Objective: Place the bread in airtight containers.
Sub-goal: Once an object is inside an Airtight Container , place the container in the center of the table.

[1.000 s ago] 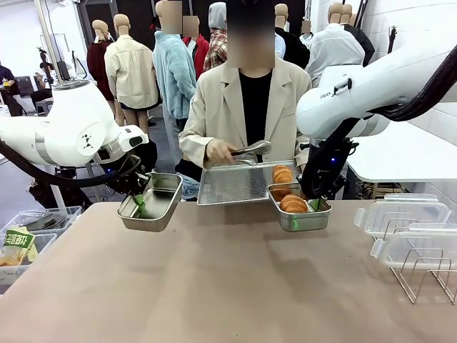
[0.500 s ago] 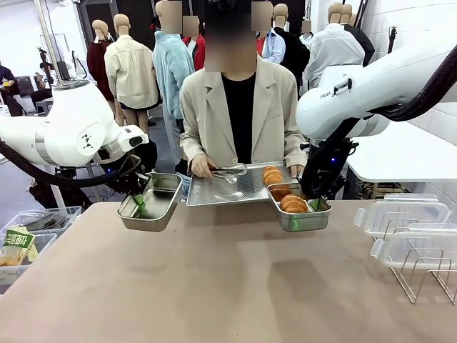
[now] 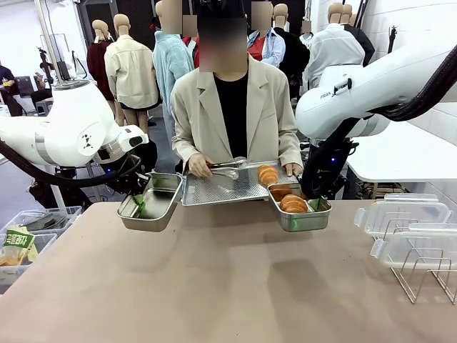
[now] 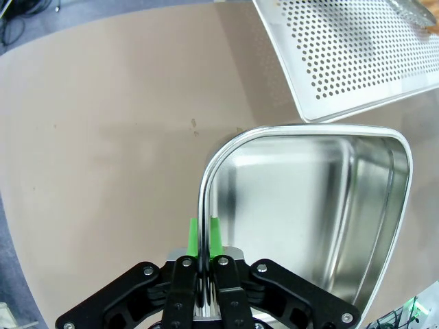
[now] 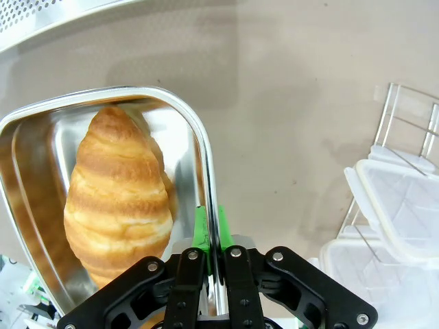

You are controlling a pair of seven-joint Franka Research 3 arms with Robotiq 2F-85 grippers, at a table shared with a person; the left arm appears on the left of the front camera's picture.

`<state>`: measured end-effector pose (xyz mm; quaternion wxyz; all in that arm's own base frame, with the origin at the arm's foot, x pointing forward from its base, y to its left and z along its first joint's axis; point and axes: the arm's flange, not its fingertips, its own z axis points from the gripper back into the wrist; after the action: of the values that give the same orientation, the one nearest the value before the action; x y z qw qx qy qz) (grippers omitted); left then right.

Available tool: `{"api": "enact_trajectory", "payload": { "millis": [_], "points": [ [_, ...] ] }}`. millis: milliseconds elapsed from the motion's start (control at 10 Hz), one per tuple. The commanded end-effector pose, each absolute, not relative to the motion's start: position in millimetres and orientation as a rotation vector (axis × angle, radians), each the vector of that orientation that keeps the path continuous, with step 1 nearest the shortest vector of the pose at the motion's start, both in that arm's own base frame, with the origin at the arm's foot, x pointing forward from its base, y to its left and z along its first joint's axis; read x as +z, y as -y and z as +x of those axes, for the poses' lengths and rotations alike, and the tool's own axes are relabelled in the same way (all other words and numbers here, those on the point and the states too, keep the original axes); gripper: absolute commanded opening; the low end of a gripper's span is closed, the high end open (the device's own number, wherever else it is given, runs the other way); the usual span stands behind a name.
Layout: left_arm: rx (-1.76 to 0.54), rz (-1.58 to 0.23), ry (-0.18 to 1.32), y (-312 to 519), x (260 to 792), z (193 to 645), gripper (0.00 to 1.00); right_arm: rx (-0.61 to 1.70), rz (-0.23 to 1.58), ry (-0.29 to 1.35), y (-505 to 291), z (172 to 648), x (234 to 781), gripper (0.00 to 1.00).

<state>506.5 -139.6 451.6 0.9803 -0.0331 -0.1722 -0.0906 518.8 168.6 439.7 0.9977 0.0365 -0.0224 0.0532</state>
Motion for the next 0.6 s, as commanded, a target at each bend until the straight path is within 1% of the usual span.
{"api": "enact_trajectory", "payload": {
  "millis": [0,500],
  "points": [
    [-0.187,-0.058,0.354,138.0,454.5,506.5,0.0,0.105,0.07,0.068,-168.0,516.6,439.1,0.0],
    [-0.187,-0.058,0.354,138.0,454.5,506.5,0.0,0.105,0.07,0.068,-168.0,516.6,439.1,0.0]
  ]
}}
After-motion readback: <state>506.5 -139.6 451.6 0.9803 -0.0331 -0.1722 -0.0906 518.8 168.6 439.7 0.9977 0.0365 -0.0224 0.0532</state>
